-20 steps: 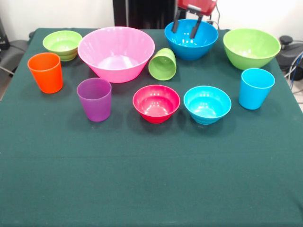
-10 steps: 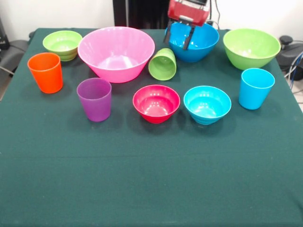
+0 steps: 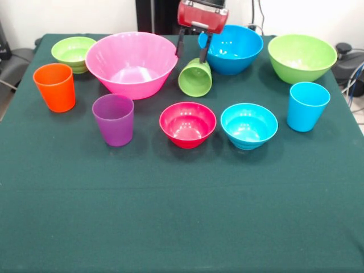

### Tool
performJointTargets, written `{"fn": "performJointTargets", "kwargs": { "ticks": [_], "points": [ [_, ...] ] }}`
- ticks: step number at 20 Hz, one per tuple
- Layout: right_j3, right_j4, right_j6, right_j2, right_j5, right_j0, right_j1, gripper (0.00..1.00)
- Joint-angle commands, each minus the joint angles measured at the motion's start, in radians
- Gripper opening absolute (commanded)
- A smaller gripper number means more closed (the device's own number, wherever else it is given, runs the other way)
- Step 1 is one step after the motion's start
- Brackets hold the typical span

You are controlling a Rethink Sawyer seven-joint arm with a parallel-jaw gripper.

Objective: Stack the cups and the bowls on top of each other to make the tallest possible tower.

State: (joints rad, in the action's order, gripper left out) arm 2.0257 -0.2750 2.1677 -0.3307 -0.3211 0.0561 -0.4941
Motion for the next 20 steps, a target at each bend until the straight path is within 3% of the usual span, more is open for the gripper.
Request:
{"fn": "performJointTargets", "kwargs": {
  "ticks": [1, 8, 10, 14, 15, 18, 20],
  "points": [
    [-0.105, -0.027, 0.003, 0.074, 0.112, 0.057, 0.008, 1.00],
    [-0.116, -0.017, 0.021, 0.083, 0.149, 0.040, -0.008, 1.00],
    [-0.114, -0.032, 0.018, 0.114, 0.182, 0.002, -0.039, 1.00],
    [-0.107, -0.023, 0.066, 0.060, 0.052, -0.004, -0.096, 1.00],
    [-0.104, -0.039, 0.065, 0.101, 0.098, -0.052, -0.124, 1.00],
    [-0.062, -0.052, -0.043, 0.426, 0.457, -0.391, -0.231, 1.00],
    [-0.099, -0.047, -0.161, 0.459, 0.580, -0.447, -0.275, 1.00]
  ]
}}
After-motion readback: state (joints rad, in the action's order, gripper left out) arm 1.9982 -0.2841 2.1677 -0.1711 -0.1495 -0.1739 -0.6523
